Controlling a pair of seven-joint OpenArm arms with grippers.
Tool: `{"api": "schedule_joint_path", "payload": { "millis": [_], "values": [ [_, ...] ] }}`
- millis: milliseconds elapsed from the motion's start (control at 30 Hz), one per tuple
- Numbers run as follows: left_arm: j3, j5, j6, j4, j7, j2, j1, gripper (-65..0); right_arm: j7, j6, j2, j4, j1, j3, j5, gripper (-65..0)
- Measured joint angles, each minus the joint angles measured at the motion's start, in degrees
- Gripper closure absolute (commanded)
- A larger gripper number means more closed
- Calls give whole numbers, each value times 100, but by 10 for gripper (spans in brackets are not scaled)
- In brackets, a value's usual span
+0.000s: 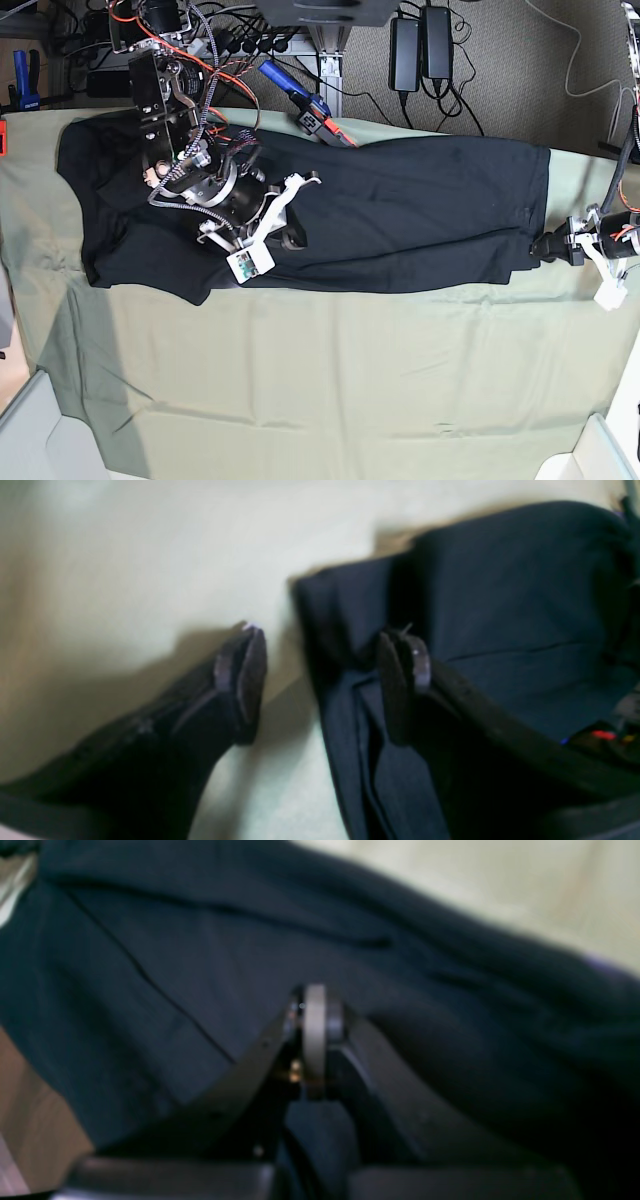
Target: Fold the T-shirt properly
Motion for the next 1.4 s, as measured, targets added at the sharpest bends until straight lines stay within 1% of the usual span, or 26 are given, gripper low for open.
{"api": "schedule_joint_path", "payload": {
  "millis": [100, 167, 300, 433, 533, 767, 867, 967, 1067, 1100, 1133, 1167, 1233, 1267, 1400],
  "values": [
    [-7, -109, 0, -101, 24, 0, 0, -391, -2, 0, 2, 20, -2, 0, 0, 0],
    [-7, -343, 0, -105, 258, 0, 7, -391, -2, 0, 2, 20, -2, 0, 46, 0],
    [-24, -732, -4, -105, 529, -2, 129, -391, -2, 0, 0, 20, -2, 0, 101, 0],
    [-39, -1075, -20, -103, 616, -2, 304, -391, -2, 0, 2, 20, 0, 0, 96, 0],
    [-59, -1145, -22, -101, 734, 37, 317, -391, 0, 0, 0, 20, 0, 0, 101, 0],
    [-72, -1335, -24, -98, 1012, 247, 304, -391, 0, 0, 0, 20, 0, 0, 120, 0],
    [-72, -1357, -24, -98, 1021, 271, 304, -390, 0, 0, 0, 20, 0, 0, 120, 0],
    [-79, -1377, -24, -94, 1215, 297, 299, -390, 0, 0, 0, 20, 0, 0, 120, 0],
    [-76, -1390, -26, -94, 1226, 304, 304, -387, 0, 0, 0, 20, 0, 0, 120, 0],
    [-76, -1394, -26, -94, 1204, 304, 302, -362, 0, 0, 0, 20, 0, 0, 120, 0],
    [-76, -1397, -26, -94, 1167, 304, 306, -303, 0, 0, 0, 20, 0, 0, 120, 0],
    [-76, -1303, -26, -94, 1099, 304, 308, -220, 0, 0, 0, 20, 0, 0, 120, 0],
    [-48, -1222, -33, -96, 1139, 348, 334, -29, 0, 0, 0, 20, 0, 0, 120, 0],
    [-48, -1239, -31, -101, 1086, 382, 367, 0, 2, 0, 0, 20, 0, 0, 120, 0],
    [-48, -1176, -28, -101, 1095, 367, 367, 0, 0, 0, 0, 20, 0, 33, 310, 0]
  ]
}}
